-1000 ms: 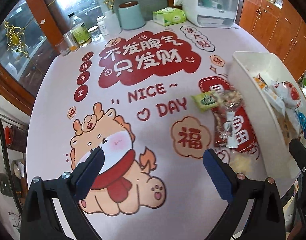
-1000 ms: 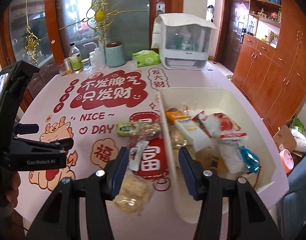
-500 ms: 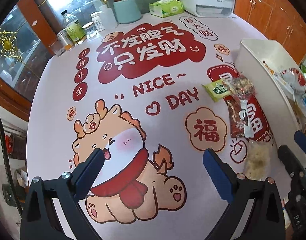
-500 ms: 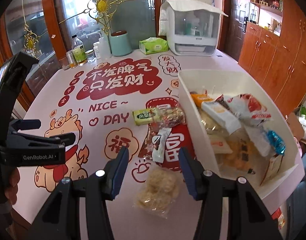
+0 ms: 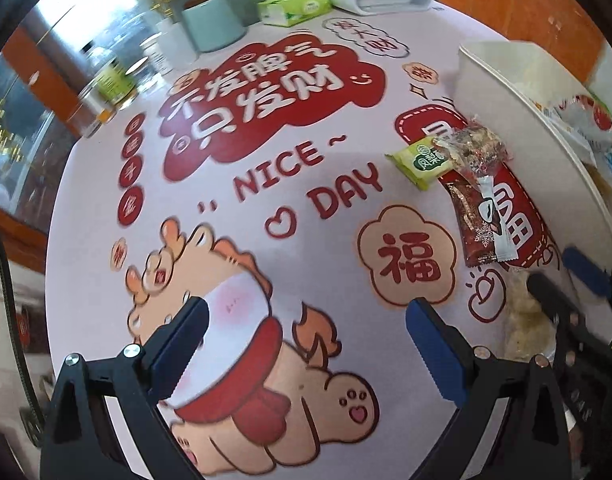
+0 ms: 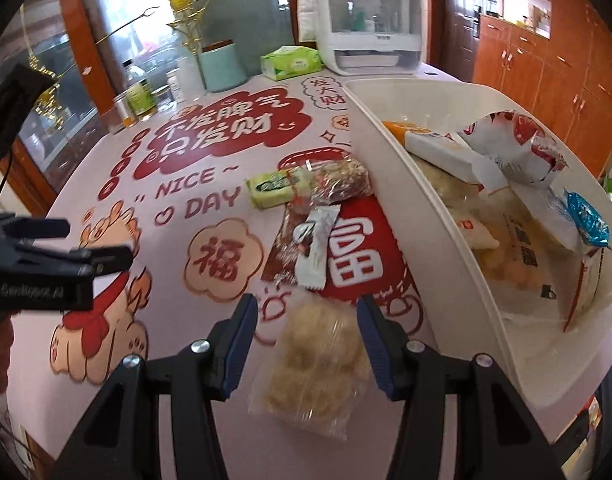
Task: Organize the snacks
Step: 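Grasp the brown wrapper with the right tool while the left grasps the green biscuit pack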
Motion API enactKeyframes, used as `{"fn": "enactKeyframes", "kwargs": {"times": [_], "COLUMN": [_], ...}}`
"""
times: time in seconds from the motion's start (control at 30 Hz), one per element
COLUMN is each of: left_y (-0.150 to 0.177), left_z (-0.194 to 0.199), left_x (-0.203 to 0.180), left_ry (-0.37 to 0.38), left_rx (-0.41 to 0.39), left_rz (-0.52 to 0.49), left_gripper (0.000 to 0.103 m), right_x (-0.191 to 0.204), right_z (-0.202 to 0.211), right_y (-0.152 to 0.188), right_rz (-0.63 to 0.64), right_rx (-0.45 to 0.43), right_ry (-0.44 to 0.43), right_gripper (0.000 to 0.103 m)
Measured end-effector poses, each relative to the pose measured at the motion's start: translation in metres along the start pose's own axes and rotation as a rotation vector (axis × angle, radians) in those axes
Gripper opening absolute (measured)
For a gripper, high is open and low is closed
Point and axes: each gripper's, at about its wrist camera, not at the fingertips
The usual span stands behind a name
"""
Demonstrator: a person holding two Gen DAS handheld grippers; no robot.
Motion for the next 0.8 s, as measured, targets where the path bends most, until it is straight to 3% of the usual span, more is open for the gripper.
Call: {"fn": "enactKeyframes", "kwargs": {"times": [0.13, 0.4, 0.6, 0.73, 0.8], "left_y": [-0.022, -0.071, -0.094, -0.1, -0.103], "left_z": [-0.013, -0.042, -0.049, -0.059, -0.067], "left_x": [-0.003, -0.006, -0.015, -0.034, -0.044], "left_ry": [-0.016, 0.002, 0.091, 0.135, 0.141], "left_rx": [-0.018, -0.02, -0.026, -0.022, -0.015], "left_rz": [-0.104, -0.31, -0.39, -0.472, -0.505], "left_gripper": [0.099, 0.099, 0.099, 0.099, 0.099], "right_x": [0.0, 0.008, 0.023, 0.029, 0.027], "right_z": [-0.023, -0.074, -0.09, -0.089, -0.087], "right_y": [-0.019, -0.04, -0.034, -0.031, -0.03], "right_rz": [-0.037, -0.05, 0.01, 0.064, 0.072], "right_rx": [-0.007, 0.062, 0.06, 0.042, 0.039], "right_ry": [0.02, 0.04, 0.078, 0.091, 0.083], "right_gripper": [0.053, 0.053, 0.053, 0.038, 0.037]}}
Point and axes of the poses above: each gripper's, at about its wrist camera, not at the fingertips, and z roughly against the way its jaws point, x to its left, y to its underside, and after that the axes turned 9 degrees about -z, right-handed
